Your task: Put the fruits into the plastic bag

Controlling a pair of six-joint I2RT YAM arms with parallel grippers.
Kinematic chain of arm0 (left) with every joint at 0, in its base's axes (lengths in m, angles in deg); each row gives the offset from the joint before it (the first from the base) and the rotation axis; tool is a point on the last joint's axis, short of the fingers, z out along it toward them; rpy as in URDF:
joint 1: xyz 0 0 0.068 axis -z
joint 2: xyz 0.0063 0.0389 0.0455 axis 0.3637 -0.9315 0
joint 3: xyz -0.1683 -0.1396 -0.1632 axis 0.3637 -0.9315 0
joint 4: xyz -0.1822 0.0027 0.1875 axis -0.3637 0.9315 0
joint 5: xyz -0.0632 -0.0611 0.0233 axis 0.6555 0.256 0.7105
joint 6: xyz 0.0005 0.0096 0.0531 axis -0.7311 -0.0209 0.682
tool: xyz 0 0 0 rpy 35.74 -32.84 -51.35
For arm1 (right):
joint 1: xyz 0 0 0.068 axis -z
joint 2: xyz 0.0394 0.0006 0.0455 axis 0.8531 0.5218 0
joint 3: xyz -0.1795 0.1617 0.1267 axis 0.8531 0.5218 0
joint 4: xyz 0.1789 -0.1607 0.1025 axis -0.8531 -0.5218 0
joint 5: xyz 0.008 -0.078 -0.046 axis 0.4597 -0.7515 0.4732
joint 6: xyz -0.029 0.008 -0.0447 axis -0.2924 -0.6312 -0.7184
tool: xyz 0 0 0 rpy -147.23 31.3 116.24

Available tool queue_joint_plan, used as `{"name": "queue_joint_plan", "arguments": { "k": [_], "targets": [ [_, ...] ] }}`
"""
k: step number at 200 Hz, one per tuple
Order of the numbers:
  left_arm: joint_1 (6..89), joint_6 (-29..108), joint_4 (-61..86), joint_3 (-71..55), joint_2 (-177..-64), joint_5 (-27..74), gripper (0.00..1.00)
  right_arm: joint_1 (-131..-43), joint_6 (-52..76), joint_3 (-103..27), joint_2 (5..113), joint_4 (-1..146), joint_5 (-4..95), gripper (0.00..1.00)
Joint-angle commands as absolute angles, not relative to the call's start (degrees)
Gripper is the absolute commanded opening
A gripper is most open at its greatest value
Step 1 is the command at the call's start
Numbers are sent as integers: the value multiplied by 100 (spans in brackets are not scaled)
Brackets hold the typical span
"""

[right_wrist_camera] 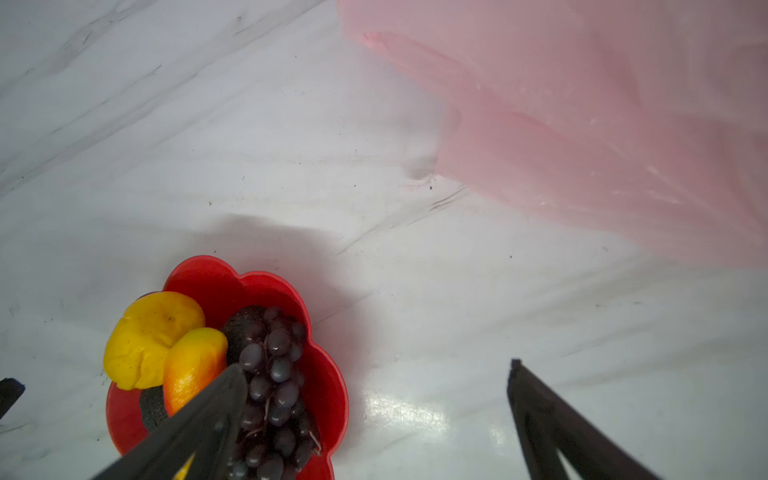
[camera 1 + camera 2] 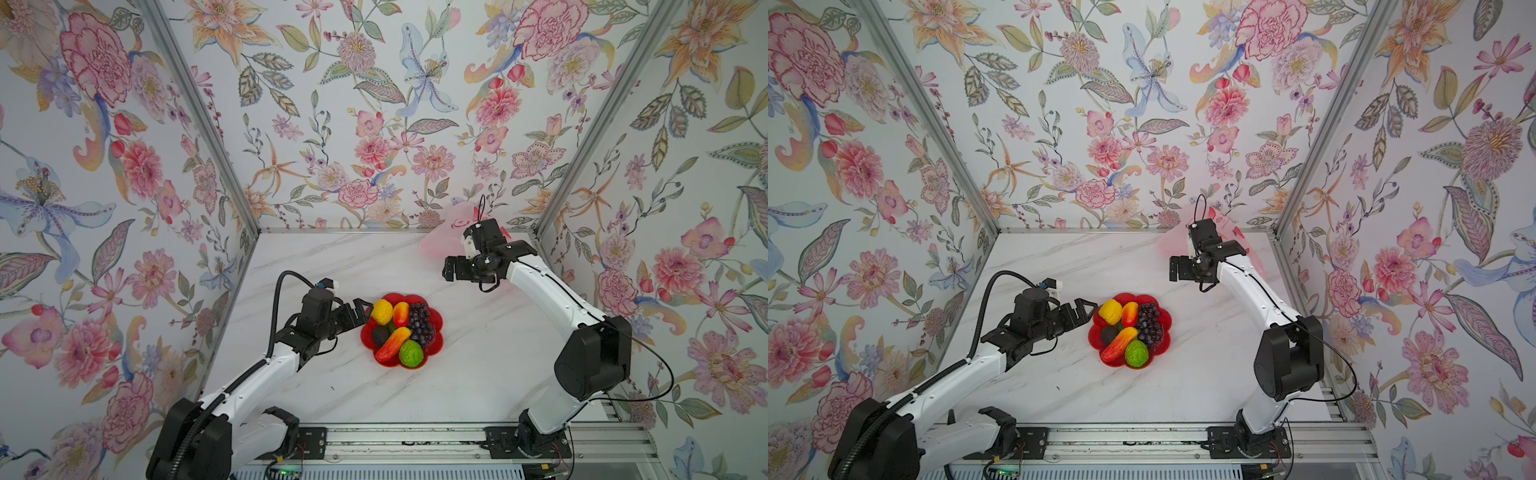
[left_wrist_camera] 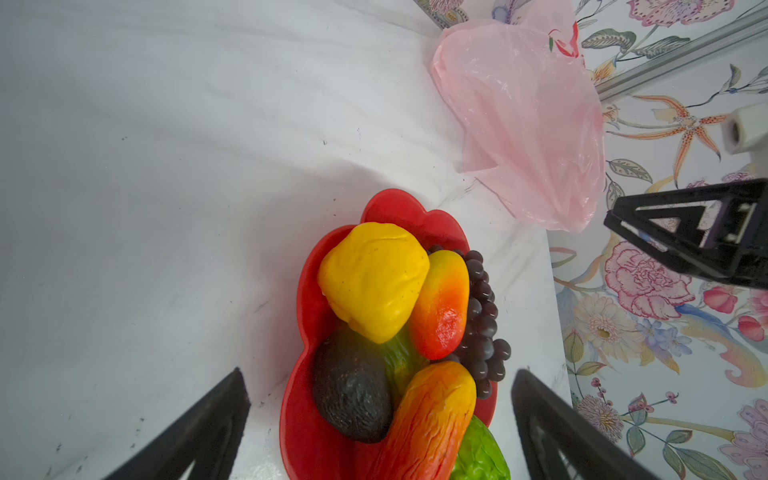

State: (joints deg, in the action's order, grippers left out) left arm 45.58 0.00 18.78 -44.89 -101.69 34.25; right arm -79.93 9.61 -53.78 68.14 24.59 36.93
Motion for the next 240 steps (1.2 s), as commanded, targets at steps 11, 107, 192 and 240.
{"name": "queue_joint_plan", "arguments": {
  "k": [11,107,192,240],
  "targets": [
    [4464,-22,2079,-4423,-9777,3592,99,-8252,615,-6464,7404,1293,2609,99],
    [4087,422,2588,-4723,-9321,3757,99,-8433,2121,-9596,10252,860,2756,99],
    [3713,552,2961,-4738,-9163,3689,99,-8546,7416,-9698,11173,2284,2879,99],
    [3610,530,3044,-4844,-9018,3639,99,-8391,8664,-10139,11810,2251,2698,99]
  ]
}}
